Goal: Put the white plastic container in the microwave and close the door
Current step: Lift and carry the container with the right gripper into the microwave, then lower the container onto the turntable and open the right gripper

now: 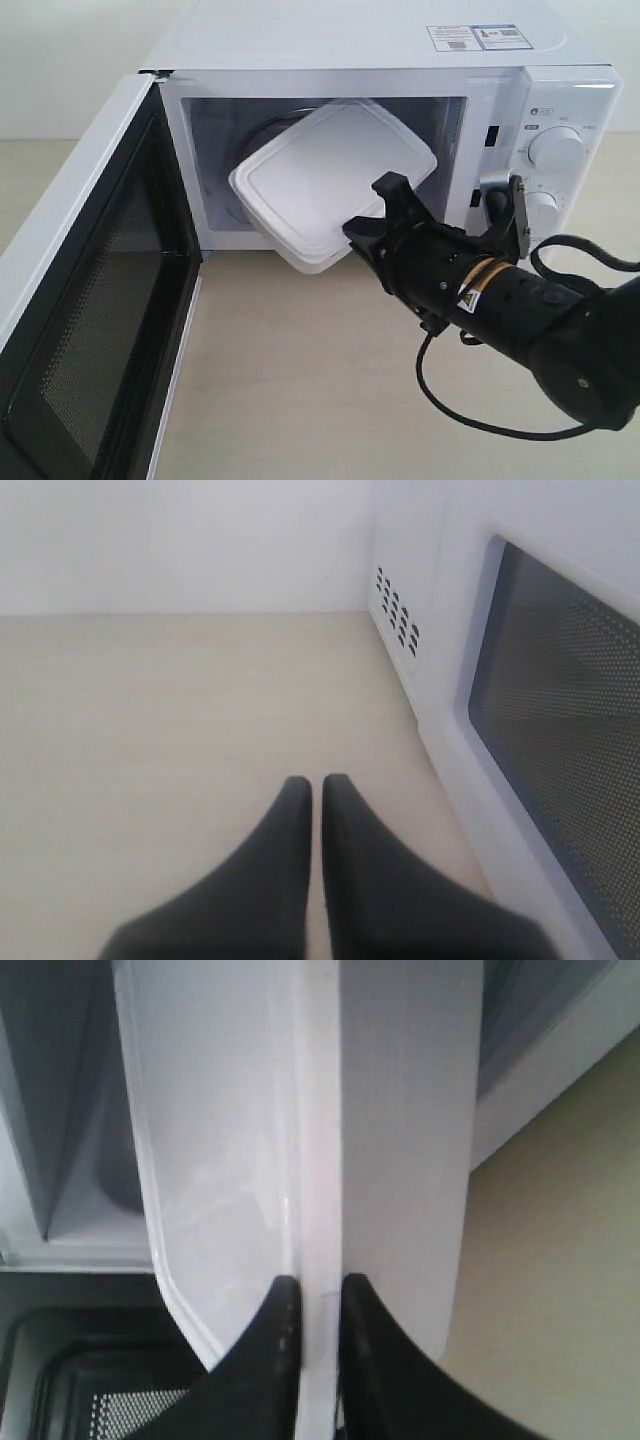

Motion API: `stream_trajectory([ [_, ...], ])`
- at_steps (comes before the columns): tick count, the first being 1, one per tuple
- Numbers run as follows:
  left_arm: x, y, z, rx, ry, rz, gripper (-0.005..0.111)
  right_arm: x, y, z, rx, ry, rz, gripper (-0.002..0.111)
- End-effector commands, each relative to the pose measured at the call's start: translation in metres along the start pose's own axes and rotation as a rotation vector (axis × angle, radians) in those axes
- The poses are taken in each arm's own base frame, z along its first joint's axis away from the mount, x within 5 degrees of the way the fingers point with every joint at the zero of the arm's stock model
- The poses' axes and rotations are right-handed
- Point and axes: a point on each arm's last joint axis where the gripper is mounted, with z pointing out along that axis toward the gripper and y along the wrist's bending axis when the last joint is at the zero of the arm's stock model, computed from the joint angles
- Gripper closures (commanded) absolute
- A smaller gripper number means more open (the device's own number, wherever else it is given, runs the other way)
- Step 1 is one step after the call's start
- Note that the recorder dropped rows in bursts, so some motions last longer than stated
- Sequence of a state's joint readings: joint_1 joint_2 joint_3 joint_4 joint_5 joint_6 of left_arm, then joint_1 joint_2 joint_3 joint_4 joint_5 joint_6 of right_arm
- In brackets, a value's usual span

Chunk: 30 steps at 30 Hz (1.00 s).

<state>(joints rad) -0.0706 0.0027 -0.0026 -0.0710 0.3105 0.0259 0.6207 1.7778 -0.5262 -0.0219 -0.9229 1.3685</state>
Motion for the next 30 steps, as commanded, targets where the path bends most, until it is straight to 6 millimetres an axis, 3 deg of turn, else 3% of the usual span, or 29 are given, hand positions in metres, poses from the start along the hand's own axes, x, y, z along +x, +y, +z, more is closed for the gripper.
stream_trajectory([
  [1,0.0,0.0,0.0,-0.002,-0.003,-0.007,0.102,0.003,0.013,0.005,-0.029,-0.087,0.029,0.108],
  [9,0.0,0.0,0.0,-0.002,-0.003,-0.007,0.102,0.006,0.025,0.023,0.053,-0.185,0.081,0.108],
  [23,0.0,0.0,0.0,-0.002,-0.003,-0.007,0.102,0.01,0.024,0.083,0.039,-0.211,0.125,0.108],
  [30,0.0,0.0,0.0,-0.002,-0.003,-0.007,0.102,0.003,0.038,0.093,0.013,-0.278,0.131,0.108],
])
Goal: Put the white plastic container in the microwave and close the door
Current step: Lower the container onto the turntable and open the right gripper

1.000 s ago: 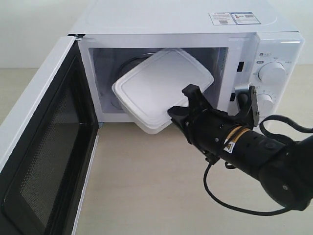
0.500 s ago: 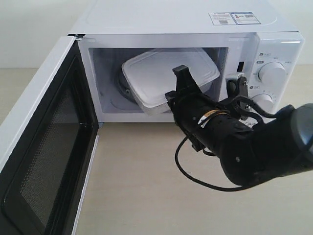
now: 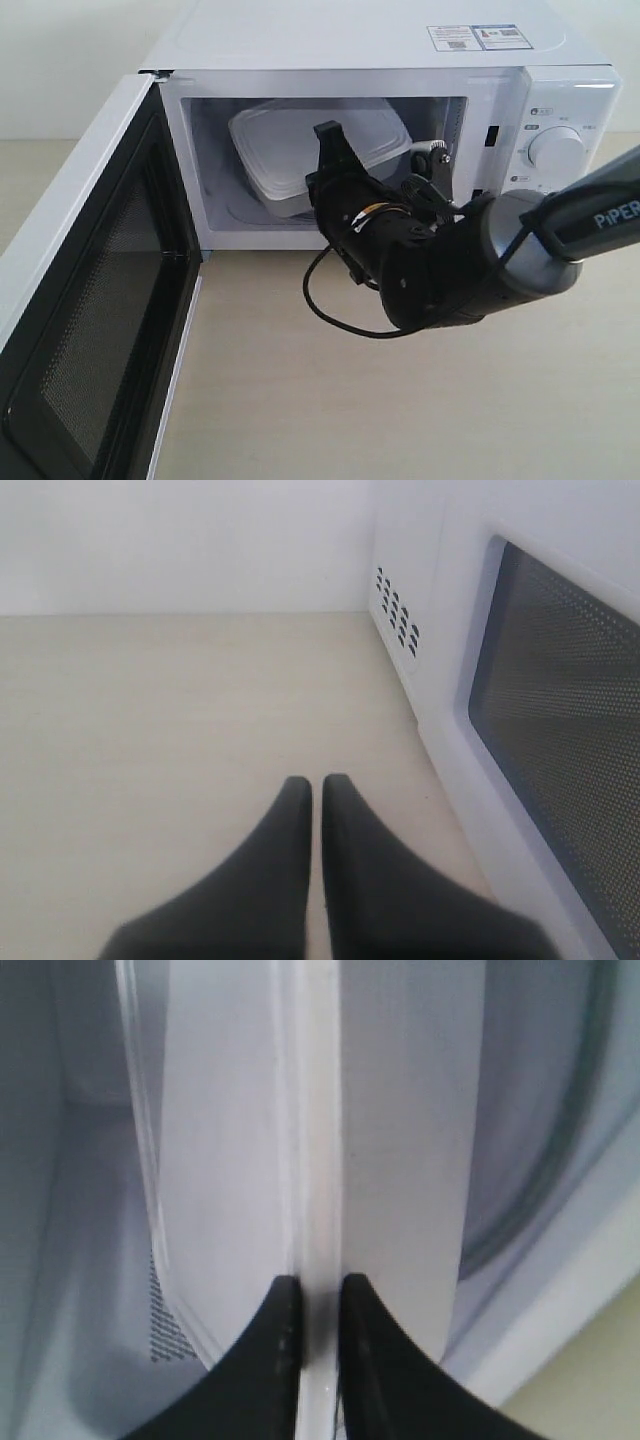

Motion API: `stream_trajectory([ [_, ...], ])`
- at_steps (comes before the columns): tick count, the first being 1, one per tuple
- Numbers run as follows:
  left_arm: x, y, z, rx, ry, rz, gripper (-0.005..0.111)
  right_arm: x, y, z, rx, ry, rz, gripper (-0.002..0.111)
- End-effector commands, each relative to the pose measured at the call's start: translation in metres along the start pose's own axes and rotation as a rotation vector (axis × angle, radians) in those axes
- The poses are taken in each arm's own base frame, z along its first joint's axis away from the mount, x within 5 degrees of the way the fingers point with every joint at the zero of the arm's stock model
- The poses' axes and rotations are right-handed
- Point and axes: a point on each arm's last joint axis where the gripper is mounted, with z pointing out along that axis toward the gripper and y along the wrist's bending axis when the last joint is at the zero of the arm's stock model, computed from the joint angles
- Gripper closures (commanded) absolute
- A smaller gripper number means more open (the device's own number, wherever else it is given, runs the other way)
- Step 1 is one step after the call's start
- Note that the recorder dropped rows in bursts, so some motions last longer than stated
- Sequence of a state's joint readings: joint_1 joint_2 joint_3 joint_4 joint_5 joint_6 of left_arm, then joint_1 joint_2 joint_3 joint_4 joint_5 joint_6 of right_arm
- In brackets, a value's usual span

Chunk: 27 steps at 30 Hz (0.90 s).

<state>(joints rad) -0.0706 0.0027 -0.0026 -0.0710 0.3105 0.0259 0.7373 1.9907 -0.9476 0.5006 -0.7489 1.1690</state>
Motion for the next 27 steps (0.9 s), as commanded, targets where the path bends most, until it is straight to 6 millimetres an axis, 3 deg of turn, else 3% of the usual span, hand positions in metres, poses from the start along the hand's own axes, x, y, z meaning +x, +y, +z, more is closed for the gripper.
stream_trajectory([
  [1,0.0,0.0,0.0,-0.002,-0.003,-0.007,0.102,-0.003,0.013,0.004,-0.051,-0.043,-0.031,0.108],
  [11,0.0,0.0,0.0,-0.002,-0.003,-0.007,0.102,-0.009,-0.002,0.01,-0.009,-0.082,-0.009,0.108],
  [22,0.0,0.0,0.0,-0.002,-0.003,-0.007,0.102,-0.016,0.002,0.011,-0.065,-0.111,-0.008,0.108],
  [26,0.0,0.0,0.0,-0.002,-0.003,-0.007,0.102,-0.015,0.001,0.011,-0.054,-0.106,-0.011,0.091],
  [27,0.0,0.0,0.0,-0.002,-0.003,-0.007,0.102,-0.016,0.001,0.011,-0.053,-0.107,-0.009,0.075],
])
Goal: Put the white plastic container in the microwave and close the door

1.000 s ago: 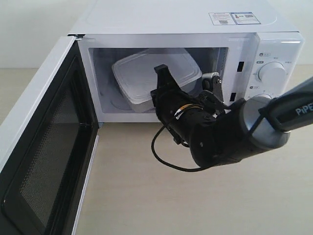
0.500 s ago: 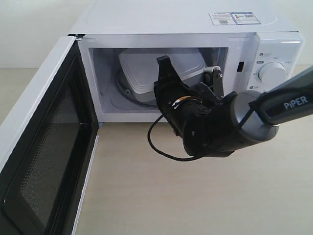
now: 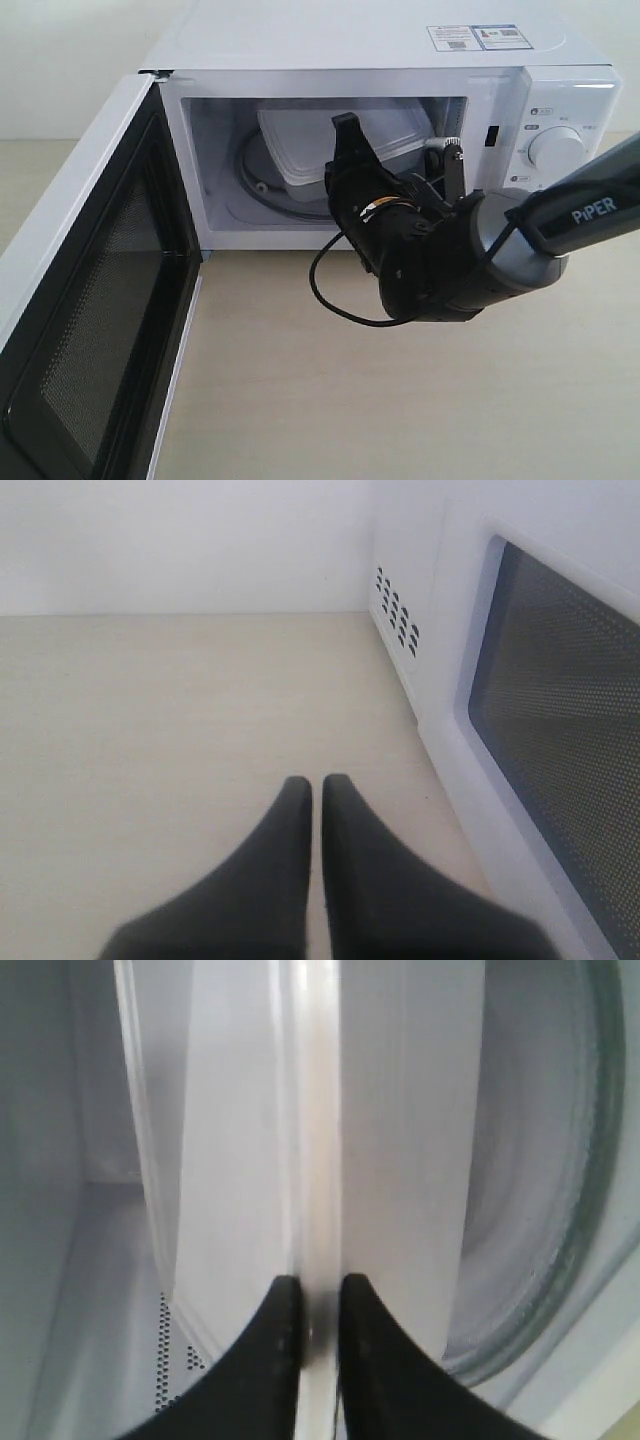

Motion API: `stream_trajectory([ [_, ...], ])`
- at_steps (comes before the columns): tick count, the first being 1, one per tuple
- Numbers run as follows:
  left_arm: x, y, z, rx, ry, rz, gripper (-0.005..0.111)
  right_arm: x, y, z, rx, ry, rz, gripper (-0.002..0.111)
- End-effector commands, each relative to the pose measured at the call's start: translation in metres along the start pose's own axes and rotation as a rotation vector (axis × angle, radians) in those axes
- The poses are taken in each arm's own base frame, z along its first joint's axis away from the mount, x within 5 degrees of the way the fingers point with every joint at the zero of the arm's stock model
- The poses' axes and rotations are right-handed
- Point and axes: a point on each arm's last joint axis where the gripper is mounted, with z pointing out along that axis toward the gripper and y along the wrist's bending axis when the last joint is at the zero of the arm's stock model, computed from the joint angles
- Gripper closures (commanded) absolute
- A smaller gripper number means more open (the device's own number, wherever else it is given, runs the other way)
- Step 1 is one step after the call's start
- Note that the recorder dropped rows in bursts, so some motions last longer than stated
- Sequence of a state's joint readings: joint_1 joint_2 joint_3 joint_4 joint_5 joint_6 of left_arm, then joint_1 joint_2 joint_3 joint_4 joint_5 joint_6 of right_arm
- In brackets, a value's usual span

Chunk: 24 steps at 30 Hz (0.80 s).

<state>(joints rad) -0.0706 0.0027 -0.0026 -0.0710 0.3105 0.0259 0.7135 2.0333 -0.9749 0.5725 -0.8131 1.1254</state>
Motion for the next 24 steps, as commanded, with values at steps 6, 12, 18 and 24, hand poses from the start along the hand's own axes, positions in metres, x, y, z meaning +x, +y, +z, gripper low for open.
stream_trajectory([
  [6,0.0,0.0,0.0,-0.002,-0.003,-0.007,0.102,-0.003,0.008,0.001,-0.046,-0.008,-0.018,0.067],
  [12,0.0,0.0,0.0,-0.002,-0.003,-0.007,0.102,0.015,0.015,-0.003,-0.13,0.188,-0.095,0.094],
  [18,0.0,0.0,0.0,-0.002,-0.003,-0.007,0.102,0.029,0.004,-0.017,-0.207,0.368,-0.276,0.108],
  [24,0.0,0.0,0.0,-0.002,-0.003,-0.007,0.102,0.03,-0.015,-0.039,-0.29,0.434,-0.488,0.108],
])
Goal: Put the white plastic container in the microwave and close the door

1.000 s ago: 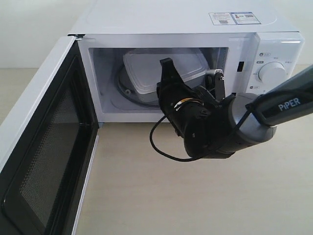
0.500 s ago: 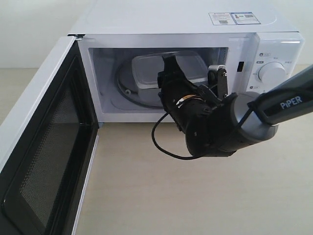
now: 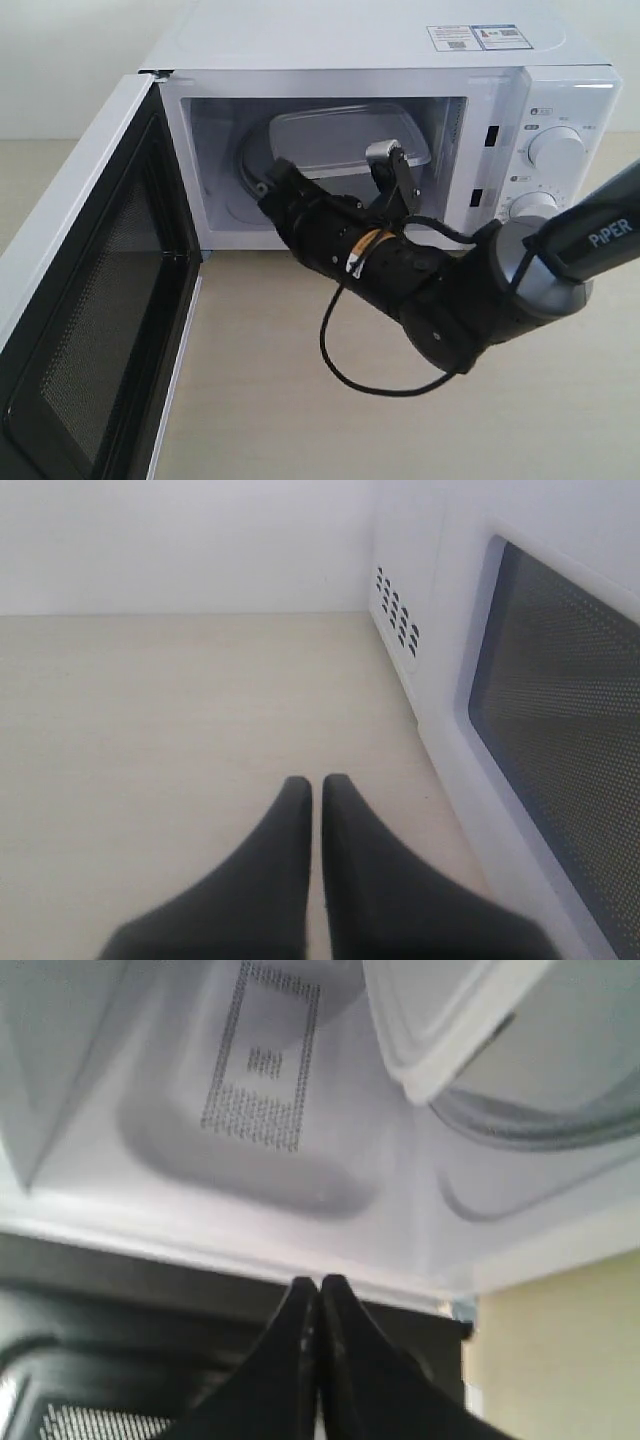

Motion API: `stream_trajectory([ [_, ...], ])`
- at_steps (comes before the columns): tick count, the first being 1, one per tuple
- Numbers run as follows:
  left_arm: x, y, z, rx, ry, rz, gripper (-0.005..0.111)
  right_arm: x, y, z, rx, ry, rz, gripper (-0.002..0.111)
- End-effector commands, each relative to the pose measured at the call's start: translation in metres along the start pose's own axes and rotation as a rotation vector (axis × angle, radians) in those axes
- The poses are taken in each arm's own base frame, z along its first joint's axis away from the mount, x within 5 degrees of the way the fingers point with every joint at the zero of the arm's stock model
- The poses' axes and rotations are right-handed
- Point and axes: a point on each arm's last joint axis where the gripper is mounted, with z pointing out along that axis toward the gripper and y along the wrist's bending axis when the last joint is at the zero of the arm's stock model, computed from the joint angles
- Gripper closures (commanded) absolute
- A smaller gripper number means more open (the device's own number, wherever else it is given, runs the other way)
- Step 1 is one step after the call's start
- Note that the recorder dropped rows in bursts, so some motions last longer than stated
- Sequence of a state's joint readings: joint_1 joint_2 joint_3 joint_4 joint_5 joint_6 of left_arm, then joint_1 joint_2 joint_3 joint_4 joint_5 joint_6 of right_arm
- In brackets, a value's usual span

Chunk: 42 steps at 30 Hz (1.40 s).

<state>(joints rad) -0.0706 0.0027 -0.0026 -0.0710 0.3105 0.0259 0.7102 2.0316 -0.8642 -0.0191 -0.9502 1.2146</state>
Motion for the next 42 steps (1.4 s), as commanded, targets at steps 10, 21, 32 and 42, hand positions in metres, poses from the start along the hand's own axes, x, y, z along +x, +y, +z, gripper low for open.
stream_trajectory([
  [10,0.0,0.0,0.0,-0.002,-0.003,-0.007,0.102,-0.003,0.012,-0.027,0.092,0.107,-0.793,0.108],
  [21,0.0,0.0,0.0,-0.002,-0.003,-0.007,0.102,-0.023,-0.002,-0.029,0.304,-0.038,-1.028,0.108],
  [32,0.0,0.0,0.0,-0.002,-0.003,-0.007,0.102,-0.024,-0.013,-0.001,0.34,-0.079,-0.996,0.108],
  [42,0.0,0.0,0.0,-0.002,-0.003,-0.007,0.102,-0.024,-0.021,0.027,0.353,-0.103,-0.981,0.108],
])
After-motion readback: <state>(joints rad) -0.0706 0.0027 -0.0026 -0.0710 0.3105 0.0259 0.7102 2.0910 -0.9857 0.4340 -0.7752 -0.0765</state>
